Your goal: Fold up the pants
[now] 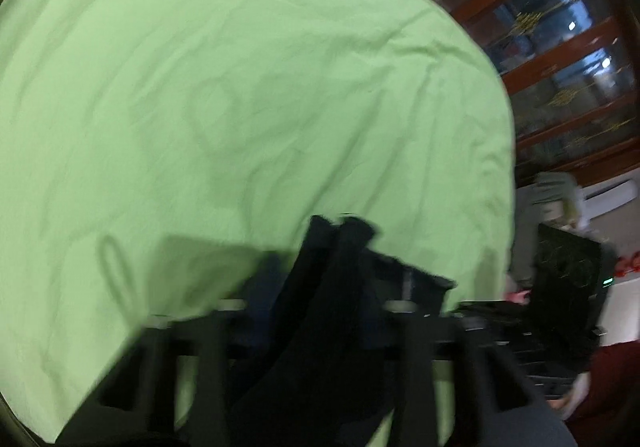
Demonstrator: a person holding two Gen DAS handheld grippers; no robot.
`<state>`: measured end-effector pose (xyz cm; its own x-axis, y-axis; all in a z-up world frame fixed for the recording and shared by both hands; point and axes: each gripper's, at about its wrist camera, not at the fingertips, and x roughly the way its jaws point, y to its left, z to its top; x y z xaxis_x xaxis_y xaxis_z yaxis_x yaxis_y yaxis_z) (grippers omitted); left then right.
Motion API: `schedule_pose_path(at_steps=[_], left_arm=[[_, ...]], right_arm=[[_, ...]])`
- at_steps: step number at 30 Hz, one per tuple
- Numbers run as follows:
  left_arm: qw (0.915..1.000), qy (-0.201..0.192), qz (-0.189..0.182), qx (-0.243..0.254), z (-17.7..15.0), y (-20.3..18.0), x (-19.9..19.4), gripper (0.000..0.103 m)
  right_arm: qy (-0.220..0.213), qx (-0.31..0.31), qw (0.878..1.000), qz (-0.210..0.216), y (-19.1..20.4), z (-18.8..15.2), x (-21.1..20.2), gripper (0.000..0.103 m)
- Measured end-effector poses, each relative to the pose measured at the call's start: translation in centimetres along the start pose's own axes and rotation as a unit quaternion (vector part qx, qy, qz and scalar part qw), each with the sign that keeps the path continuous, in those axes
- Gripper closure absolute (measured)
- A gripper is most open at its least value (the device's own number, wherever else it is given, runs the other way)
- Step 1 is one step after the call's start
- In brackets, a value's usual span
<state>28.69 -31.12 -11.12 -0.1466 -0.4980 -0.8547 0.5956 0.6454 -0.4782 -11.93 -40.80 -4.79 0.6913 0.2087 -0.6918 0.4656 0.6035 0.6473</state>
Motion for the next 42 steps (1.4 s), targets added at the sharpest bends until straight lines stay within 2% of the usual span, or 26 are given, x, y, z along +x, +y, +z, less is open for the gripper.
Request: schedule_pose_path(at_steps=[5, 8, 17, 22, 28, 35, 42], left_arm=[[0.9999, -0.011, 0.001, 0.009, -0.2, -0.9, -0.5, 0.09], [0.9994, -0.032, -0.006, 0.006, -0.6, -1.4, -2.1, 0.091], [0.9909, -0.125, -0.036, -0.035, -4.7, -0.8, -11.3, 0.091], [0.9825, -0.171, -0.037, -0.063, -8.6, -0.4, -15.4, 0.091], [0.9739, -0.203, -0.023, -0.099, -13.2, 0.7, -18.3, 0.091], [0.9627, -0.227, -0.001, -0.148, -18.8, 3.3, -19.1, 0.093], [0.9455, -0.239, 0.004, -0.221, -23.8, 6.4, -17.8, 0.094]], right_arm=[[-0.001, -0.018, 1.0, 0.001, 0.7, 0.1, -0.3, 0.091], [-0.008, -0.043, 0.999, 0.009, 1.8, 0.3, -1.0, 0.091], [-0.015, -0.154, 0.985, 0.077, 8.4, 0.5, -2.7, 0.091], [0.013, -0.206, 0.971, 0.12, 12.3, -0.4, -1.9, 0.091], [0.064, -0.25, 0.955, 0.145, 15.7, -2.5, 0.8, 0.091], [0.116, -0.289, 0.939, 0.143, 17.5, -4.7, 4.7, 0.091], [0.162, -0.32, 0.925, 0.126, 18.2, -7.1, 8.1, 0.091]])
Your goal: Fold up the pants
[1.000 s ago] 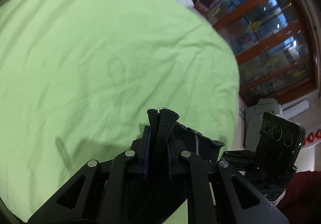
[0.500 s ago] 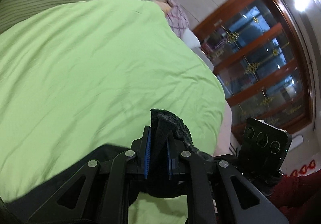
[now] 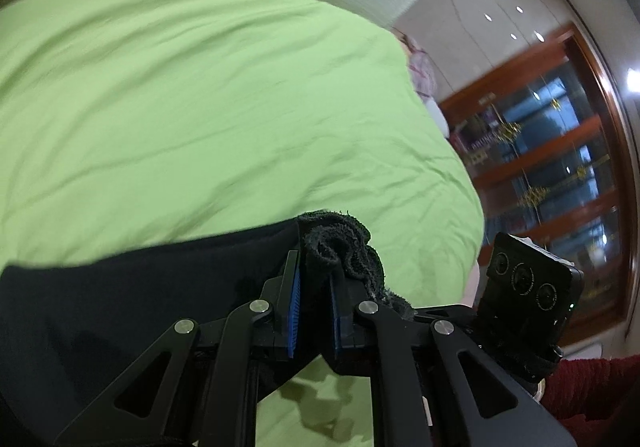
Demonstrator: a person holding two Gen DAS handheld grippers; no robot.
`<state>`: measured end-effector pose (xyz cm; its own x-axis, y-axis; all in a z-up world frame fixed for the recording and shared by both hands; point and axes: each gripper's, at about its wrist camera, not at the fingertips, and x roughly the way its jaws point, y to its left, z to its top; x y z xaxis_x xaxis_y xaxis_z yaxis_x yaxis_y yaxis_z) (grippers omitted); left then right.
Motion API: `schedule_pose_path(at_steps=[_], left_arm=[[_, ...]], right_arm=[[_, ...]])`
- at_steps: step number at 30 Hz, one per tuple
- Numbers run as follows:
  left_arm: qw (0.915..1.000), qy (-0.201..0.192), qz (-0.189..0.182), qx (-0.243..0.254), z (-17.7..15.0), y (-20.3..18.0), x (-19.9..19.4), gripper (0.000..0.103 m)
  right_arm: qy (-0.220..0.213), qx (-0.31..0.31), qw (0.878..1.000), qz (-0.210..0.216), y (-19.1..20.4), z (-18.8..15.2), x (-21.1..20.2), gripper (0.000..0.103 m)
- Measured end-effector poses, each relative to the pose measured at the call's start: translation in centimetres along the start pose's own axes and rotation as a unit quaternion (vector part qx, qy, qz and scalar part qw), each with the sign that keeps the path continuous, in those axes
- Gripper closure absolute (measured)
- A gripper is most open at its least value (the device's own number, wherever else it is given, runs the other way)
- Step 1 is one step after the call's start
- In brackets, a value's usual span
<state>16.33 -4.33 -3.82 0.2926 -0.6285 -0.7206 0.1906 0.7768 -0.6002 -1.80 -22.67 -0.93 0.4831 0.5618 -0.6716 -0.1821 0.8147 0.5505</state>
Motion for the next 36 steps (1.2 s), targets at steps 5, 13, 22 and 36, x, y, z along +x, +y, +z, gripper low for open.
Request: schedule_pose_path(at_steps=[5, 13, 22, 36], left_arm=[[0.9989, -0.007, 0.021, -0.041, -1.6, 2.4, -0.3, 0.094], [0.9952, -0.011, 0.065, -0.073, -3.4, 4.6, 0.3, 0.093], [0.9906, -0.031, 0.096, -0.092, -4.8, 5.6, -1.1, 0.09], [0.9669, -0.12, 0.115, -0.193, -8.7, 8.8, -8.3, 0.07]], right_arm=[[0.028, -0.011, 0.999, -0.018, 0.0, 0.1, 2.8, 0.09], [0.069, -0.035, 0.996, -0.038, 1.0, 1.1, 5.8, 0.087], [0.094, -0.046, 0.994, -0.04, 2.1, 1.4, 7.9, 0.067], [0.109, -0.086, 0.99, -0.006, 5.3, 1.2, 9.1, 0.063]])
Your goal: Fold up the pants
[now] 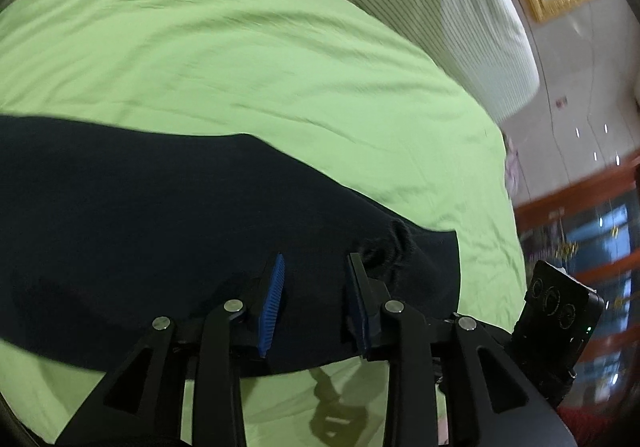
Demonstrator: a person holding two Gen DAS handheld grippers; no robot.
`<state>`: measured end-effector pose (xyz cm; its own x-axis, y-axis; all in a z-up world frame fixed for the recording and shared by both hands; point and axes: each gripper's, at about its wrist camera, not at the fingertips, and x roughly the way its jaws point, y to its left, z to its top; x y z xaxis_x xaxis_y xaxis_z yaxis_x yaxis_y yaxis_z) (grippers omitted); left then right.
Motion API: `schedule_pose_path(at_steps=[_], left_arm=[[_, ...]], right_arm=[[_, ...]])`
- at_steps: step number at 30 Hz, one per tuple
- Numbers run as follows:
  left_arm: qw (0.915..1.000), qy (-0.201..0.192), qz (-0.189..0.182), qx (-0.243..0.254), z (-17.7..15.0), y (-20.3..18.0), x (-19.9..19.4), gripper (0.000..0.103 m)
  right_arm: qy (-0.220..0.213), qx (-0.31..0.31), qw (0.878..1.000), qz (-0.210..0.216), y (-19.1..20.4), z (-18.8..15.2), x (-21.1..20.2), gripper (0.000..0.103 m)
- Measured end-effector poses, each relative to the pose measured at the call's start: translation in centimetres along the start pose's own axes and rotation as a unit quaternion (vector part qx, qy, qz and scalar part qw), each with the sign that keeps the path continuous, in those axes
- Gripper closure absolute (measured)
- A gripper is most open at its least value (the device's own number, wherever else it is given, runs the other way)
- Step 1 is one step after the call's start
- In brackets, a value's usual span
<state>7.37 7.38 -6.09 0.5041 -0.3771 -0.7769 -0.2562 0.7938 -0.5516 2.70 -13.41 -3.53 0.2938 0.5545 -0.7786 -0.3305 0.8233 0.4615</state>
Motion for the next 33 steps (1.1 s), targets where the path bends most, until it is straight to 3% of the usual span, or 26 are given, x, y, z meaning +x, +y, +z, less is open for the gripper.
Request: schedule_pose_path(at_steps=[12, 15, 24, 33], left_arm=[[0.9907, -0.075, 0.029, -0.11, -2.7, 6.7, -7.0, 0.061], [0.9844, -0.097, 0.039, -0.142, -3.5, 8.9, -8.8, 0.054], [0.9642, -0.141, 0.064, -0.215, -5.7, 14.5, -13.1, 0.054], [0.9417, -0.165, 0.074, -0.283, -7.0, 19.3, -15.0, 0.05]], right_arm=[[0.017, -0.053, 0.998, 0.023, 3.9, 2.9, 2.5, 0.063], [0.024, -0.071, 0.997, 0.028, 5.1, 3.6, 3.2, 0.063], [0.055, -0.141, 0.988, 0.035, 9.2, 6.9, 7.0, 0.063], [0.102, -0.225, 0.969, 0.024, 13.3, 11.3, 13.0, 0.062]])
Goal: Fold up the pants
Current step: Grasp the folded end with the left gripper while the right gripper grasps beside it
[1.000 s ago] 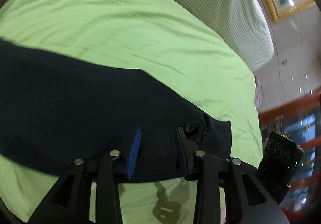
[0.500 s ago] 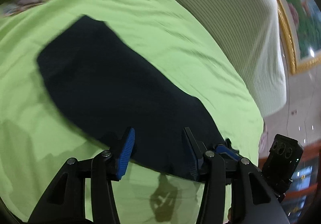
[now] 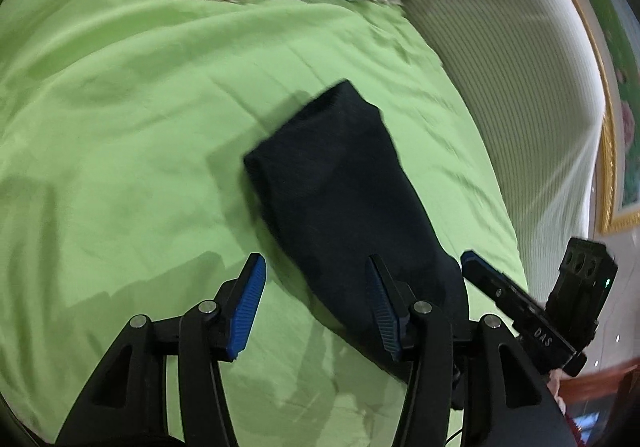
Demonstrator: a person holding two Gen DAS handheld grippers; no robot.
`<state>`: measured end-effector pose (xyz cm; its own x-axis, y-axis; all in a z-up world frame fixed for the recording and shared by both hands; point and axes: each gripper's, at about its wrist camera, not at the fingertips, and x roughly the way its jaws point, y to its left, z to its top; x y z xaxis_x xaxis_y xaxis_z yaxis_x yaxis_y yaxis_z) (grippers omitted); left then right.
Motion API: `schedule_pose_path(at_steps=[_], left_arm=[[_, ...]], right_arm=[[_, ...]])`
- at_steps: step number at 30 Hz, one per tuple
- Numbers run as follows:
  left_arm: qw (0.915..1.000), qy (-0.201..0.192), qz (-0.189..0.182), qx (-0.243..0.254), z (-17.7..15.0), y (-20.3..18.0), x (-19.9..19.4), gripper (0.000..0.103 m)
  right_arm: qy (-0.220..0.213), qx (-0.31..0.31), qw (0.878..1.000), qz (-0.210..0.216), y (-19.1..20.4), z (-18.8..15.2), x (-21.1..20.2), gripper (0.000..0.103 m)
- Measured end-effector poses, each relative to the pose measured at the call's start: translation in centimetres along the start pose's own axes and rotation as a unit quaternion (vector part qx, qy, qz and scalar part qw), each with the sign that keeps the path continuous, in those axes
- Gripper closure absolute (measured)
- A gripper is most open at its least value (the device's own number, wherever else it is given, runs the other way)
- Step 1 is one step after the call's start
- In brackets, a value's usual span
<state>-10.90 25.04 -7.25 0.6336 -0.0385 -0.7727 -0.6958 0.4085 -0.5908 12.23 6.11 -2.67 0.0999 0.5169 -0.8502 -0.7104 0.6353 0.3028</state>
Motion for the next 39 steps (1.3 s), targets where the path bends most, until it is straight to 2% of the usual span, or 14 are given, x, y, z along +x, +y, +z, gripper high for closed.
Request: schedule_pose_path(at_steps=[10, 16, 23, 25, 26, 27, 28, 30, 34, 39], left_arm=[[0.9995, 0.007, 0.001, -0.031, 1.6, 1.9, 1.9, 0.049], [0.999, 0.015, 0.002, -0.041, 2.0, 3.0, 2.8, 0.049], [0.9995, 0.01, 0.002, -0.03, 2.6, 3.0, 3.5, 0.049], [0.9998, 0.009, 0.004, -0.02, 2.6, 2.7, 3.5, 0.051], [0.9998, 0.009, 0.005, -0.014, 2.7, 2.5, 3.6, 0.051], [0.9999, 0.009, 0.006, -0.01, 2.8, 2.2, 3.8, 0.054], [0.9999, 0.01, 0.005, -0.005, 2.9, 2.0, 4.0, 0.062], [0.9999, 0.013, 0.005, -0.002, 3.0, 1.7, 4.2, 0.065], [0.9998, 0.008, -0.015, 0.004, 3.2, 0.8, 3.4, 0.074], [0.9985, -0.004, -0.042, 0.034, 3.0, -2.4, 1.3, 0.077]], right_arm=[[0.061, -0.089, 0.994, 0.021, 2.9, 6.7, 7.0, 0.062], [0.098, -0.122, 0.987, 0.04, 4.1, 8.6, 10.5, 0.062], [0.135, -0.125, 0.981, 0.068, 3.9, 9.4, 13.0, 0.062], [0.138, -0.125, 0.979, 0.078, 3.9, 9.4, 13.2, 0.065], [0.138, -0.128, 0.979, 0.08, 3.9, 9.4, 13.1, 0.07], [0.137, -0.129, 0.978, 0.084, 4.0, 9.3, 12.9, 0.073], [0.134, -0.131, 0.979, 0.085, 4.0, 9.2, 12.5, 0.074], [0.128, -0.133, 0.979, 0.086, 4.1, 9.0, 12.1, 0.08], [0.107, -0.131, 0.982, 0.089, 3.9, 8.9, 10.3, 0.082], [0.075, -0.122, 0.985, 0.098, 3.0, 9.1, 6.9, 0.083]])
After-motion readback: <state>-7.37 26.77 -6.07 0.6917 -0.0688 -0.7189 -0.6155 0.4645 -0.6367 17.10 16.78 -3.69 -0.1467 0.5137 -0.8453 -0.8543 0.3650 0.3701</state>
